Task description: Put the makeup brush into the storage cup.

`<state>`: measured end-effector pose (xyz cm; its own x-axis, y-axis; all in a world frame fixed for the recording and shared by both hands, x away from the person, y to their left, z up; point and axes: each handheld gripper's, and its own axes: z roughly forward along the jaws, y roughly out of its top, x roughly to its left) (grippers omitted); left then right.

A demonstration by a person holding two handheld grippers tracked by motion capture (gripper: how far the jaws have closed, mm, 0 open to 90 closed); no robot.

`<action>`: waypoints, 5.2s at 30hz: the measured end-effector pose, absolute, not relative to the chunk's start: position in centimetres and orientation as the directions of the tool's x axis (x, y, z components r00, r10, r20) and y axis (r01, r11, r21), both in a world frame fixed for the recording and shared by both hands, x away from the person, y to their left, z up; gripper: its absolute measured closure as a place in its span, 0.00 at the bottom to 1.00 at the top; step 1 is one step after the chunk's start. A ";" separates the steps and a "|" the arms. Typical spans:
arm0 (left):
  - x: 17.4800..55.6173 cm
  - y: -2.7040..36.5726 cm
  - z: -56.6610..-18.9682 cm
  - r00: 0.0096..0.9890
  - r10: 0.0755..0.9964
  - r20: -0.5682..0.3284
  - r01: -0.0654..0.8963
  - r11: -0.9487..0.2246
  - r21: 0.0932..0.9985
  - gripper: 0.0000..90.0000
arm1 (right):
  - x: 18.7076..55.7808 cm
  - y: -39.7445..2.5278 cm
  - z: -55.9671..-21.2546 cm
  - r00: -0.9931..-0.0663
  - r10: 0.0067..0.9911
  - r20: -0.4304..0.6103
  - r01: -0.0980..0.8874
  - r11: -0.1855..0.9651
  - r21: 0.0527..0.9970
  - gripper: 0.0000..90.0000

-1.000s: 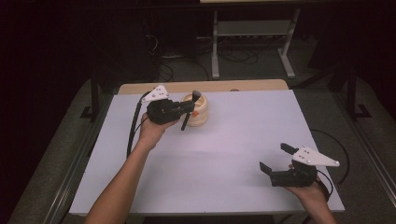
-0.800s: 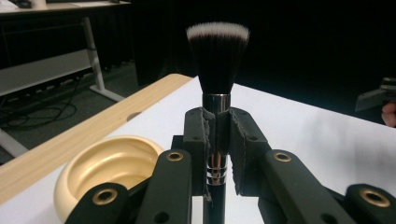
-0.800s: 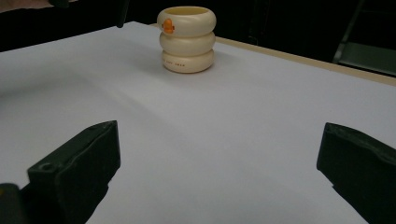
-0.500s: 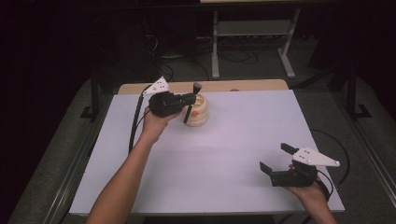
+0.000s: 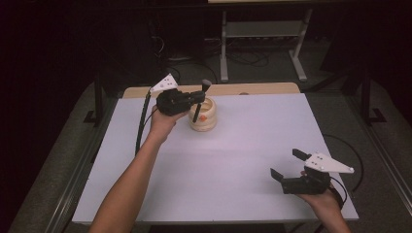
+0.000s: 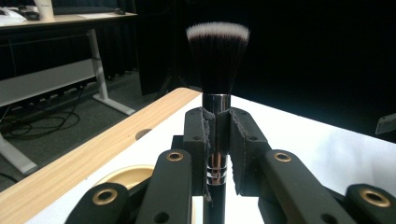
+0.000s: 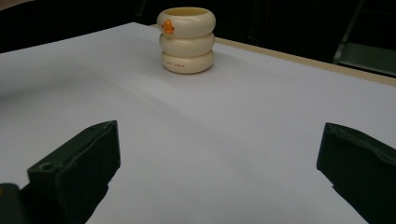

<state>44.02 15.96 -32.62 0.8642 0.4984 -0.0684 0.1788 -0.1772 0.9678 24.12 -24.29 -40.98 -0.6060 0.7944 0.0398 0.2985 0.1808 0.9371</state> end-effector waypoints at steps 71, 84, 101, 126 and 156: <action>49.9 15.4 -36.0 0.819 0.570 -0.067 0.166 -0.123 0.978 0.86 | 24.0 -24.5 -41.0 -0.613 0.789 0.047 0.296 0.174 0.939 0.00; 50.1 15.6 -37.4 0.814 0.575 -0.083 0.196 -0.137 0.971 0.86 | 24.1 -24.4 -41.0 -0.615 0.787 0.044 0.292 0.177 0.940 0.00; 49.8 15.7 -37.6 0.790 0.609 -0.070 0.215 -0.168 0.962 0.35 | 24.0 -24.4 -41.0 -0.614 0.788 0.042 0.294 0.179 0.939 0.00; 46.8 17.1 -35.5 0.819 0.569 -0.075 0.262 -0.254 0.931 0.11 | 23.9 -24.6 -41.0 -0.607 0.793 0.055 0.304 0.168 0.938 0.00; 41.4 20.2 -34.7 0.805 0.587 -0.091 0.269 -0.224 0.937 0.12 | 24.3 -24.5 -40.9 -0.606 0.794 0.047 0.297 0.171 0.939 0.00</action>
<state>41.38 20.16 -34.67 0.8047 0.5868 -0.0905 0.2689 -0.2242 0.9367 24.26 -24.50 -40.89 -0.6063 0.7939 0.0473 0.2972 0.1710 0.9394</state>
